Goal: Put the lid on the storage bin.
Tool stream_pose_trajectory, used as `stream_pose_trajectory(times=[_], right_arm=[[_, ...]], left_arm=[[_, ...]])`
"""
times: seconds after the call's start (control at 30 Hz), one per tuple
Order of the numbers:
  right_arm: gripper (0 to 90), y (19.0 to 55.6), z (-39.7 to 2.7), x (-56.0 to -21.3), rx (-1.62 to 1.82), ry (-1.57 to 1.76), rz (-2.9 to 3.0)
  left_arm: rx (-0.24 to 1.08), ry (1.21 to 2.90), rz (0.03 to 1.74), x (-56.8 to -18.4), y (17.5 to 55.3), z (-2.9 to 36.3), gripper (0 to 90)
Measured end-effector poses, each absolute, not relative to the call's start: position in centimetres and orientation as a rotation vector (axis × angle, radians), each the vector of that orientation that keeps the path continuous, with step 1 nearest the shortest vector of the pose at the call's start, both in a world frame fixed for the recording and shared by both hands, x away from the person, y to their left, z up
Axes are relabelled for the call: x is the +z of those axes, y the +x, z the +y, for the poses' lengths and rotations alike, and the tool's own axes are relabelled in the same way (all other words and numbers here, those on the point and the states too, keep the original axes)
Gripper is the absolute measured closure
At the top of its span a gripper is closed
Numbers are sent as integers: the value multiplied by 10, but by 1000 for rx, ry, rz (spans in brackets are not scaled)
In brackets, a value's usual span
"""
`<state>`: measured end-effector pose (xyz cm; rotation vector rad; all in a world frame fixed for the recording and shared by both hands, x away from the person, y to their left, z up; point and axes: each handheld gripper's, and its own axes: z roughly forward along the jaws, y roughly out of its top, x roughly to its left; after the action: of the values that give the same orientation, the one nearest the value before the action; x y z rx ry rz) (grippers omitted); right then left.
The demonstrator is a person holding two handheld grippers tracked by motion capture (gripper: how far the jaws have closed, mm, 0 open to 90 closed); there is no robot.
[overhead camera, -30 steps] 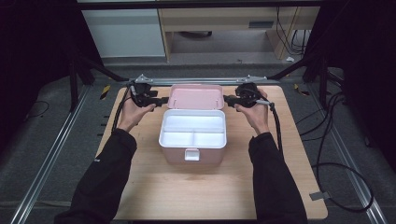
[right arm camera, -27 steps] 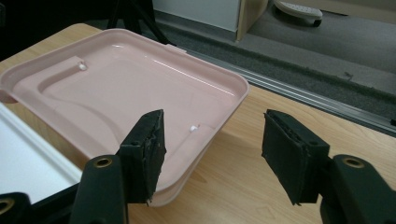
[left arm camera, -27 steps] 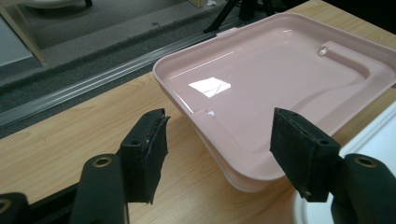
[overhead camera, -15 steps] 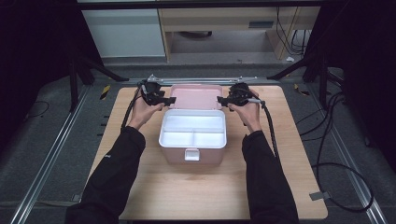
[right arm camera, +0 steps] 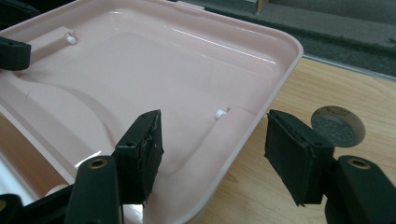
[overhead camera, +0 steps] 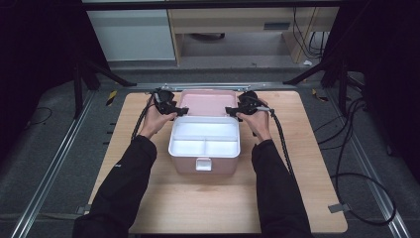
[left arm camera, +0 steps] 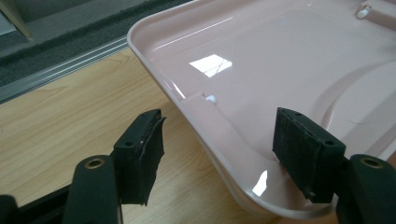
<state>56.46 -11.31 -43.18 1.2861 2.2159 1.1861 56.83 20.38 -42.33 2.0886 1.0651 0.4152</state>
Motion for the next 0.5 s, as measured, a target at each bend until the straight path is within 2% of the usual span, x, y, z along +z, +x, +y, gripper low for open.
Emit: stream_pose_trajectory(times=[0.23,0.5], right_arm=[[369,567,-111,-434,1182,1293,2230],[387,568,-112,-431,1197,1300,2219]], left_arm=[[358,2068,1063,-427,571,204,383],[365,2071,1064,-423,569,205,427]])
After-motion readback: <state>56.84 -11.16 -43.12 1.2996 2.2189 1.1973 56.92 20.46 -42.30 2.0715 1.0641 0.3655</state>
